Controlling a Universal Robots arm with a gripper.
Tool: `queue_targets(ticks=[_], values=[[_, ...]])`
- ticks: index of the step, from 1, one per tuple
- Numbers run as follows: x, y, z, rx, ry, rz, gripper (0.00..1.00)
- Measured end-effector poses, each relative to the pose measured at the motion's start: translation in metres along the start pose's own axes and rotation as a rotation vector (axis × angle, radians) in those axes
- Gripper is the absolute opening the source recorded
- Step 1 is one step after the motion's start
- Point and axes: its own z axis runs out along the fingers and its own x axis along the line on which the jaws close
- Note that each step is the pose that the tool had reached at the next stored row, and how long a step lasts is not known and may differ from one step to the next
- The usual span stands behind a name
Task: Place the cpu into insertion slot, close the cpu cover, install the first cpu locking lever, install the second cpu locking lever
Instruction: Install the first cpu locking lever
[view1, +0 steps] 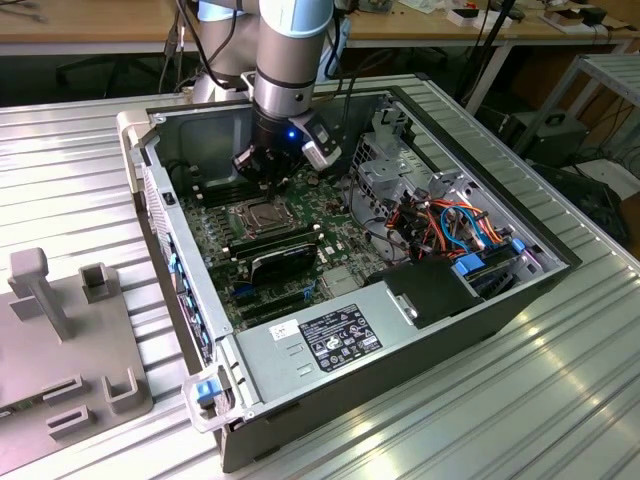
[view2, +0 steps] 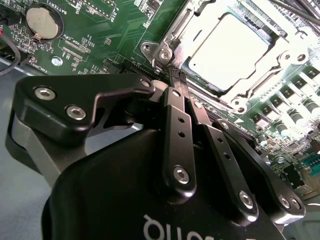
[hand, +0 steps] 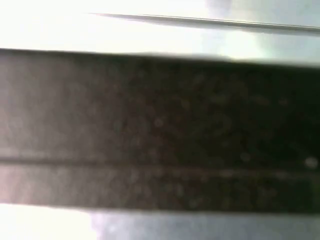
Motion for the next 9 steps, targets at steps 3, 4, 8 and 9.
queue_targets(ticks=[3,4,8,9], values=[[-0.0001,0.0002,0.0002,-0.0011,-0.0001,0.000,0.11],[-0.0001,0.0002,0.0002,-0.0013,-0.0001,0.000,0.11],[-0.0001,0.0004,-0.0009,-0.0015,-0.0002,0.000,0.11],[-0.0001,0.0004,-0.0014,-0.0017,-0.0002,0.000,0.11]])
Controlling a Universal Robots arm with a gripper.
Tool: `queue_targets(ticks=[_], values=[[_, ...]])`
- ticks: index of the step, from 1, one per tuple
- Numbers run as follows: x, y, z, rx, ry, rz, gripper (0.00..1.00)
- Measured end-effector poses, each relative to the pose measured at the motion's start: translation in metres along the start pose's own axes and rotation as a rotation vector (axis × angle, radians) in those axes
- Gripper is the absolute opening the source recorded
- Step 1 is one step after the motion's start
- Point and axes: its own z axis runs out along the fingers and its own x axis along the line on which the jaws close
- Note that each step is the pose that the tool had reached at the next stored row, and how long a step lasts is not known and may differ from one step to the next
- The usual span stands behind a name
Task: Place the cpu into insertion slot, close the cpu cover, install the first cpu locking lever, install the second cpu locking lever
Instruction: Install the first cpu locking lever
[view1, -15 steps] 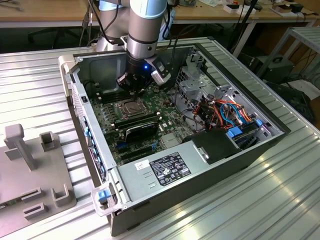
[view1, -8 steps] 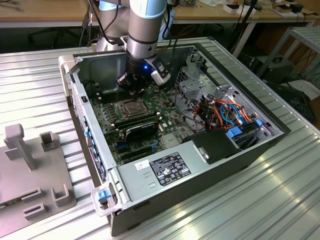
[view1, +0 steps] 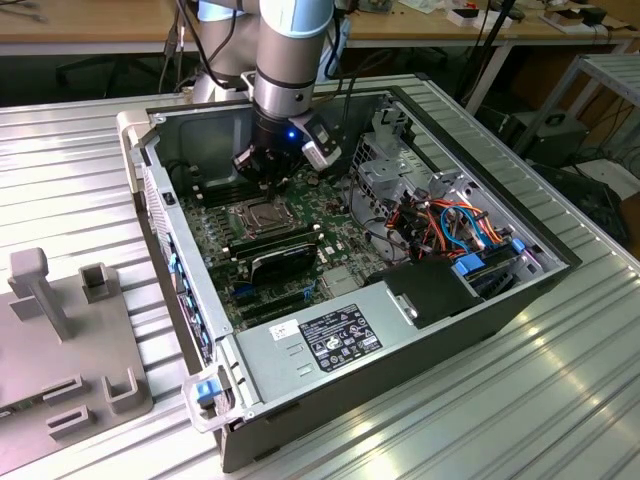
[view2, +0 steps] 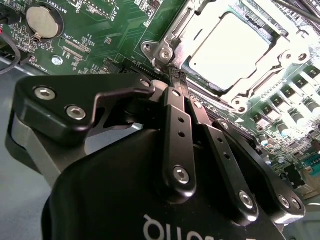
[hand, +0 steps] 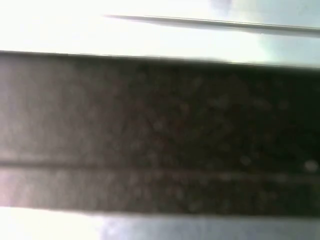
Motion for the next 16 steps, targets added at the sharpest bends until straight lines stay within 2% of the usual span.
queue_targets(ticks=[16], values=[[-0.0003,0.0006,-0.0153,0.0004,0.0006,0.000,0.11]])
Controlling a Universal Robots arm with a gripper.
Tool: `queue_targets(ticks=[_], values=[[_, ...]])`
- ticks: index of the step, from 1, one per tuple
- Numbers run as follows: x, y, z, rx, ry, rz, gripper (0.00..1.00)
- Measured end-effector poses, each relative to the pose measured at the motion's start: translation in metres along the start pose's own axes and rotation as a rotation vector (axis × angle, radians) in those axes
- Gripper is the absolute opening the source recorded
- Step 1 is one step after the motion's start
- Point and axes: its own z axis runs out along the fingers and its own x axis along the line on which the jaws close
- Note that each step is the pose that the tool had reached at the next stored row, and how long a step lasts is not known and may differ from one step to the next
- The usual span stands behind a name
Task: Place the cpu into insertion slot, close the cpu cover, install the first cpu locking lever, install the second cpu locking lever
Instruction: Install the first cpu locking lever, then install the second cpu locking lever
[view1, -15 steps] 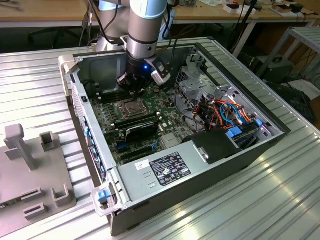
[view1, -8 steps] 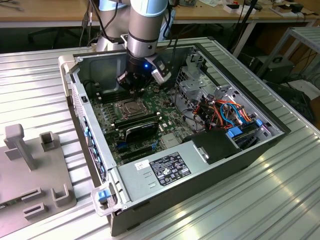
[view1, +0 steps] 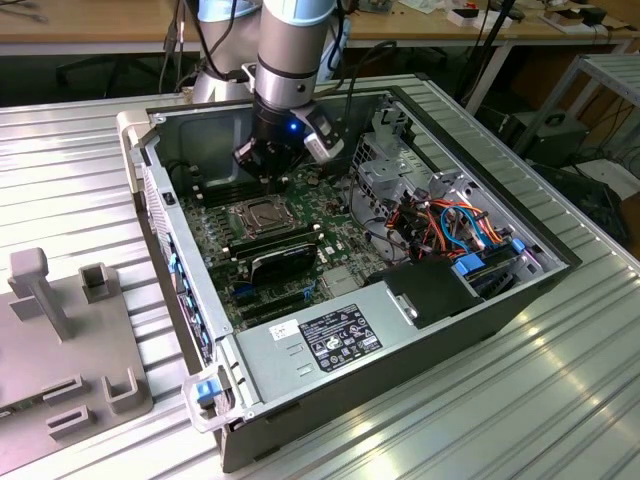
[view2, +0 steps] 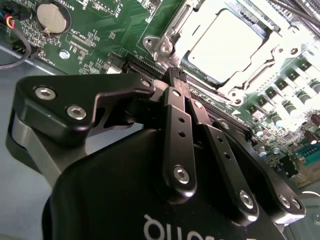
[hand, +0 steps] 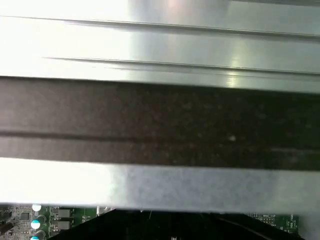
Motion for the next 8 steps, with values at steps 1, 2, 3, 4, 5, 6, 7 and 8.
queue_targets(ticks=[1,2,3,4,5,6,7,8], values=[[-0.0001,0.0001,-0.0016,0.0000,0.0000,0.000,0.11],[-0.0001,0.0001,-0.0026,0.0000,0.0000,0.000,0.11],[-0.0001,0.0002,-0.0035,0.0001,0.0001,0.000,0.11],[-0.0001,0.0002,-0.0037,-0.0001,-0.0001,0.000,0.11],[-0.0001,0.0002,-0.0037,-0.0002,-0.0002,0.000,0.11],[-0.0001,0.0002,-0.0041,0.0000,0.0000,0.000,0.11],[-0.0001,0.0002,-0.0044,0.0000,0.0000,0.000,0.11],[-0.0001,0.0002,-0.0045,0.0000,0.0000,0.000,0.11]])
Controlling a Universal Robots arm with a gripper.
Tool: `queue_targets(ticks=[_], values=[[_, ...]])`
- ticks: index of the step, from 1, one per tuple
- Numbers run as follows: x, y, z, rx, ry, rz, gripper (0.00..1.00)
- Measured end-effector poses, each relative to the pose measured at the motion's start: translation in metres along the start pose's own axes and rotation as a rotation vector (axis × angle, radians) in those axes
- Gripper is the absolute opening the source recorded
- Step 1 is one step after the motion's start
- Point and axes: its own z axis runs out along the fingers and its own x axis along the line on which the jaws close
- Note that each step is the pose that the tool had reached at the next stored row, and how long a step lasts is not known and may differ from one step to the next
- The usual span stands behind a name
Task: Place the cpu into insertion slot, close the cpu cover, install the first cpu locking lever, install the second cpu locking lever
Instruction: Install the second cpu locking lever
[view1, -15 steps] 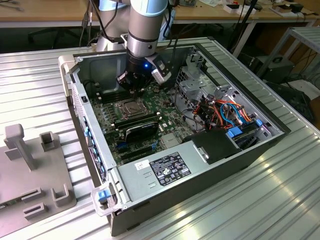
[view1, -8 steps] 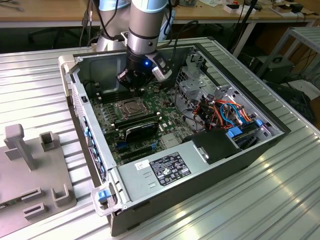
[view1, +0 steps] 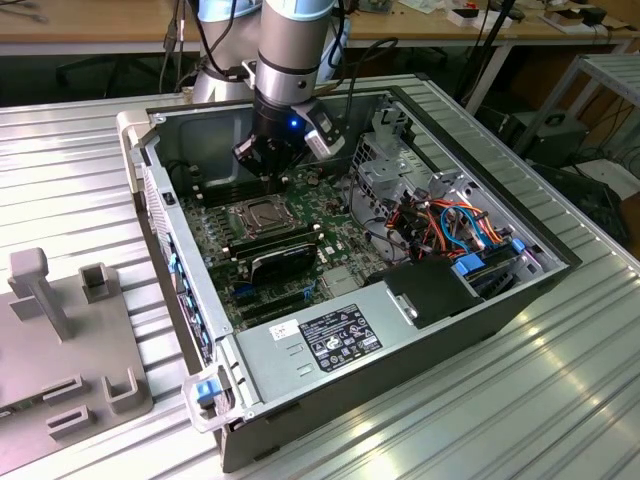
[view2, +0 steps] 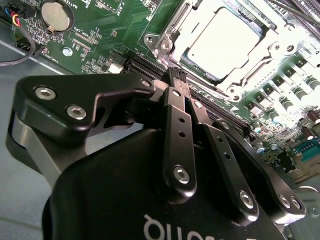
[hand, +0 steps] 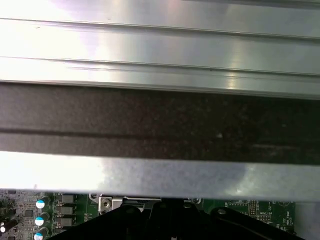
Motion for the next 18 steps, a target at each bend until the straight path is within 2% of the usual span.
queue_targets(ticks=[7,18], values=[[0.0000,-0.0002,-0.0002,0.0002,0.0001,0.000,0.11],[0.0004,-0.0074,-0.0004,0.0001,0.0001,0.000,0.11]])
